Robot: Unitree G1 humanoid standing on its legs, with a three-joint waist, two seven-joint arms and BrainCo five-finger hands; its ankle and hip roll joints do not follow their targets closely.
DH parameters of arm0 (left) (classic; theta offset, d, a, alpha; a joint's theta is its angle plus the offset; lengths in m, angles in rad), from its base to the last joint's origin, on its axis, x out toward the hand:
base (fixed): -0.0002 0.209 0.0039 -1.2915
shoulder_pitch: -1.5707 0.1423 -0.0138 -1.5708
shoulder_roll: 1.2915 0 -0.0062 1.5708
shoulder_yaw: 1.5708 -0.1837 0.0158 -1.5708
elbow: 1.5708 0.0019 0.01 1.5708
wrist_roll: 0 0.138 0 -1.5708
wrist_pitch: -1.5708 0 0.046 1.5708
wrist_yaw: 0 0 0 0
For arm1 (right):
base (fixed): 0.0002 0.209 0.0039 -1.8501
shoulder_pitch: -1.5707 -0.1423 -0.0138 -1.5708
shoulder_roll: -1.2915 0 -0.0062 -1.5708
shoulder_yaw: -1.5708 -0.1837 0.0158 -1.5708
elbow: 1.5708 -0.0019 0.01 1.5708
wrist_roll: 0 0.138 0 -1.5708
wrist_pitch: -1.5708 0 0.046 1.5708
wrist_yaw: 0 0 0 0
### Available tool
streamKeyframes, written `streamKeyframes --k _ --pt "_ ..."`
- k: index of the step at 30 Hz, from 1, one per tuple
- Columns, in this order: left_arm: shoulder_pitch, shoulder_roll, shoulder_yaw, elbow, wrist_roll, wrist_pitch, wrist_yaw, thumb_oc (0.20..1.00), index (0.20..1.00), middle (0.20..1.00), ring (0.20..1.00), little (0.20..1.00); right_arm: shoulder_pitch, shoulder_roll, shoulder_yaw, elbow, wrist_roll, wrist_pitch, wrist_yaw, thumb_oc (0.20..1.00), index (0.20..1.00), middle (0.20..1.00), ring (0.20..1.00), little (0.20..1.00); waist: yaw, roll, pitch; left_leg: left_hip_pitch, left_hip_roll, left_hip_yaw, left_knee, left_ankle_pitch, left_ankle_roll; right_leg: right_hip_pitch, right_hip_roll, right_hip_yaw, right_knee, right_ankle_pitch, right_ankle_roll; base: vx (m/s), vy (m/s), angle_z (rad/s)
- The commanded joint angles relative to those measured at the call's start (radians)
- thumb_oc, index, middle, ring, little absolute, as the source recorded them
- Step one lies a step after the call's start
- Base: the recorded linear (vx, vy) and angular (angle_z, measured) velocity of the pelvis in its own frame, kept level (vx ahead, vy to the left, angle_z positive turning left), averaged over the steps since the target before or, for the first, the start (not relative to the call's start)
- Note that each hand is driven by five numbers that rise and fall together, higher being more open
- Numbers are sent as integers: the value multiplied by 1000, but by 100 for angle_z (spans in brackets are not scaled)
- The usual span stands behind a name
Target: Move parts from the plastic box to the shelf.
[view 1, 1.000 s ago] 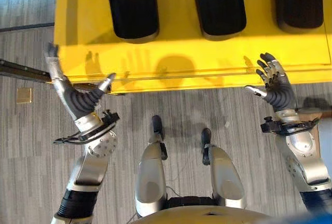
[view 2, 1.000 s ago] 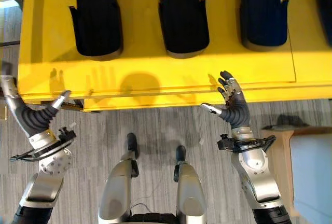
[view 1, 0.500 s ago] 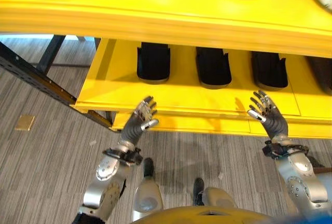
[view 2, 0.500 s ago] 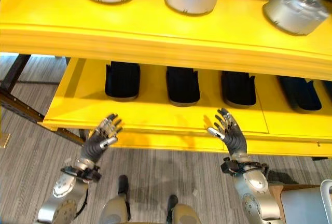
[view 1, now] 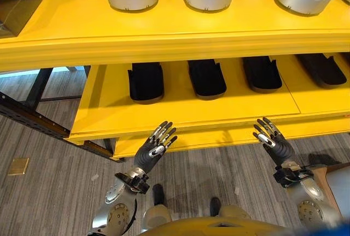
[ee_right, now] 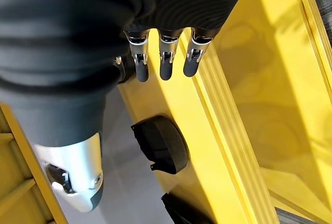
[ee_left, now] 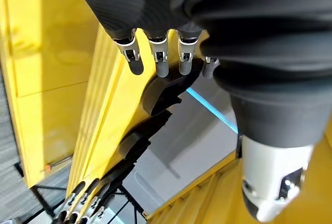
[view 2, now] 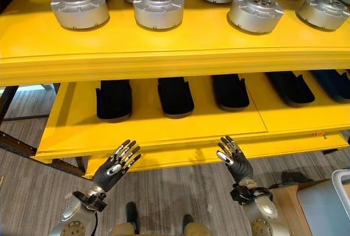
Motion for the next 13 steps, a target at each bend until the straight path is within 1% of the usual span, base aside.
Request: streamKeyframes --k 1,2,5,6,9,13 --pt "-15 23 62 29 19 -14 -44 1000 1000 1000 1000 1000 -18 15 -43 7 34 -26 2 1000 1000 1000 1000 1000 1 -7 -16 49 94 17 6 -68 -45 -40 -53 -24 52 18 45 53 23 -2" --pt "-10 25 76 51 32 -36 -47 1000 1000 1000 1000 1000 -10 21 -51 26 27 -30 9 1000 1000 1000 1000 1000 -1 -6 -17 54 94 21 6 -71 -44 -39 -56 -26 52 20 46 43 19 -2" --pt "6 27 113 60 10 -49 -61 1000 1000 1000 1000 1000 8 30 -71 28 11 -41 30 1000 1000 1000 1000 1000 -5 -2 -19 65 91 26 6 -78 -40 -32 -62 -28 47 22 49 41 23 0" --pt "18 26 134 52 -13 -42 -86 1000 1000 1000 1000 1000 23 35 -85 19 -9 -51 52 1000 1000 1000 1000 1000 -7 0 -21 71 87 28 6 -83 -38 -28 -65 -29 43 24 52 39 25 -3" --pt "24 28 149 36 -8 -49 -107 1000 1000 1000 1000 1000 32 36 -97 2 -31 -61 63 1000 1000 1000 1000 1000 -10 1 -24 75 84 31 6 -88 -35 -25 -68 -29 40 25 53 18 11 -2" --pt "18 35 153 22 -10 -52 -108 1000 1000 1000 1000 1000 32 28 -98 -11 -41 -71 72 1000 1000 1000 1000 1000 -11 2 -28 77 81 32 6 -91 -34 -24 -70 -30 38 26 55 13 4 -6"
